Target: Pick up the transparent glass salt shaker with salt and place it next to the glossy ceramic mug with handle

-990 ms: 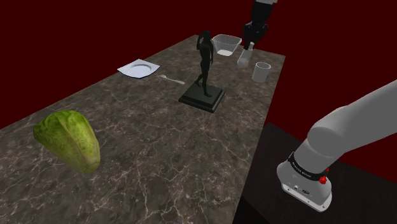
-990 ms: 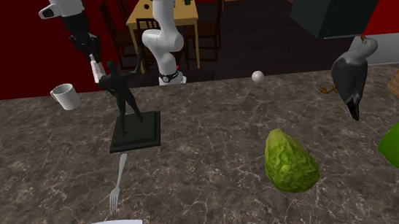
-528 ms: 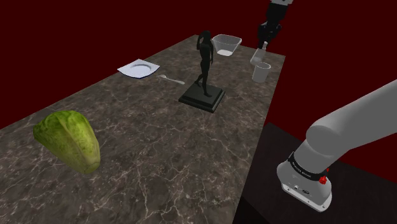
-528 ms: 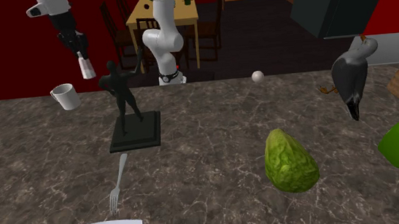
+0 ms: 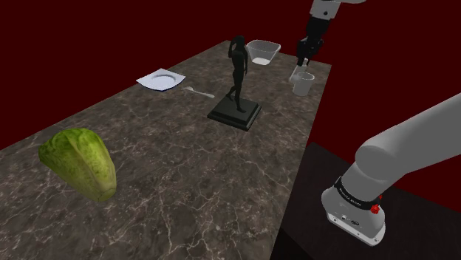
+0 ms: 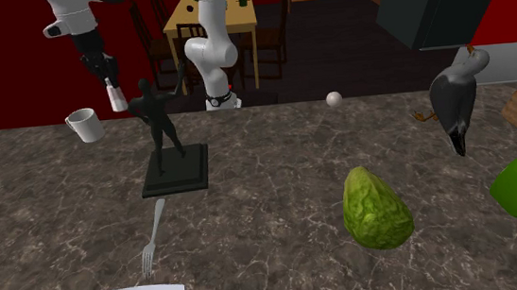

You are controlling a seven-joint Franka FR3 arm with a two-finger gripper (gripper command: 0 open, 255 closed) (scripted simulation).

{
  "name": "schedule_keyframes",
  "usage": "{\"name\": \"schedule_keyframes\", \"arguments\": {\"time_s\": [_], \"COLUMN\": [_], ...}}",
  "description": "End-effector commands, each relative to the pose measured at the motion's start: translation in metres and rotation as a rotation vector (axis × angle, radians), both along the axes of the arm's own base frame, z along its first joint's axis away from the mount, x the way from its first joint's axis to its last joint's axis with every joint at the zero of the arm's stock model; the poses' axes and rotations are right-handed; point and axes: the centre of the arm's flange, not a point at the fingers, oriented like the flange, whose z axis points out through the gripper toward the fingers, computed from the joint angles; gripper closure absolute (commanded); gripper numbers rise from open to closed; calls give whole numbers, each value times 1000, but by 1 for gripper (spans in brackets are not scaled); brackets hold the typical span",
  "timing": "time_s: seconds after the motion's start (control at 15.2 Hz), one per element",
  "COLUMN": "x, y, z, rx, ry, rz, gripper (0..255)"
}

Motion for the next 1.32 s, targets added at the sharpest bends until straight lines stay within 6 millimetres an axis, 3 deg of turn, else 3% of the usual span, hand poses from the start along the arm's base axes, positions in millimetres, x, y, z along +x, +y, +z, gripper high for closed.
{"name": "schedule_keyframes", "arguments": {"time_s": [0.0, 1.25], "x": [0, 0], "y": [0, 0], "z": [-11, -111], "rx": [0, 0], "ry": [0, 0], "rz": [0, 0], "gripper": [255, 255]}}
